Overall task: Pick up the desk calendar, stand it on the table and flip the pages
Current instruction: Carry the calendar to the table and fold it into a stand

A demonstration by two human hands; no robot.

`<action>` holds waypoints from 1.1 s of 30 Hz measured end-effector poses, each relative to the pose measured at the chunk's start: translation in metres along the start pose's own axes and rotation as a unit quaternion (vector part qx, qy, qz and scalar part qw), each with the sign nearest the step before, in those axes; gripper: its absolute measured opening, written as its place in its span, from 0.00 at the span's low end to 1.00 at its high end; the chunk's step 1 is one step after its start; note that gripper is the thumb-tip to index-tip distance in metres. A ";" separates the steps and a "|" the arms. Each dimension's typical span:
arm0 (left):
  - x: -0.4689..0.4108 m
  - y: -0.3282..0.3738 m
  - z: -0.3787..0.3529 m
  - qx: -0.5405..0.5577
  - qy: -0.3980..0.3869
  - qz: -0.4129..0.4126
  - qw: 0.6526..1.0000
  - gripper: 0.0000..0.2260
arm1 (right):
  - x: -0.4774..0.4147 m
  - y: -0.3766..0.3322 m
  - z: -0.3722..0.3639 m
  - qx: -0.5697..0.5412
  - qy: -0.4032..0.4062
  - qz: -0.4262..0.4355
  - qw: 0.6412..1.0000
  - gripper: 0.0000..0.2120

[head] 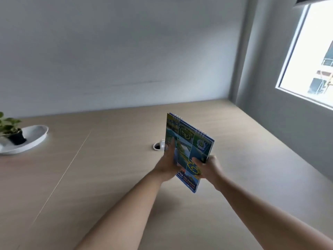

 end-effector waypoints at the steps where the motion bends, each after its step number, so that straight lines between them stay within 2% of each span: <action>1: 0.000 -0.011 -0.006 -0.003 -0.016 0.017 1.000 0.48 | -0.006 0.003 -0.009 0.013 -0.007 -0.001 1.000 0.14; 5: 0.001 -0.051 -0.029 0.003 -0.067 0.027 0.997 0.57 | -0.028 0.013 -0.027 0.053 -0.054 -0.023 0.997 0.13; 7: 0.000 -0.060 -0.033 -0.026 -0.071 0.033 0.997 0.60 | -0.036 0.013 -0.029 0.091 -0.104 -0.020 0.990 0.11; 8: -0.001 -0.060 -0.033 -0.032 -0.059 0.039 0.997 0.62 | -0.038 0.012 -0.031 0.115 -0.143 -0.013 0.983 0.13; 9: -0.002 -0.057 -0.033 -0.036 -0.048 0.048 0.997 0.64 | -0.039 0.010 -0.032 0.145 -0.188 0.003 0.971 0.19; 11: -0.003 -0.052 -0.034 -0.034 -0.045 0.067 0.996 0.63 | -0.037 0.006 -0.035 0.219 -0.247 0.043 0.943 0.37; 12: -0.003 -0.050 -0.035 -0.025 -0.048 0.080 0.995 0.60 | -0.037 0.004 -0.035 0.248 -0.249 0.061 0.934 0.44; 14: -0.004 -0.045 -0.033 -0.016 -0.044 0.095 0.994 0.55 | -0.039 0.001 -0.033 0.281 -0.218 0.100 0.929 0.48; 22: -0.006 -0.042 -0.035 -0.060 -0.019 0.103 0.993 0.50 | -0.043 -0.003 -0.035 0.326 -0.182 0.180 0.910 0.49; 29: -0.012 -0.025 -0.038 -0.111 0.017 0.061 0.992 0.35 | -0.047 -0.001 -0.023 0.330 -0.120 0.223 0.909 0.49; 33: -0.017 -0.022 -0.038 -0.131 0.015 0.055 0.990 0.37 | -0.047 -0.002 -0.015 0.331 -0.103 0.231 0.909 0.48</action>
Point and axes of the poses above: each hand's wrist, its own x-axis away from the middle knuckle, its own z-axis out of the back of the hand, y = z × x, the point moved 5 cm from there along -x, towards the middle knuckle, and after that the axes turned 12 degrees about -z, right-handed, at the moved point
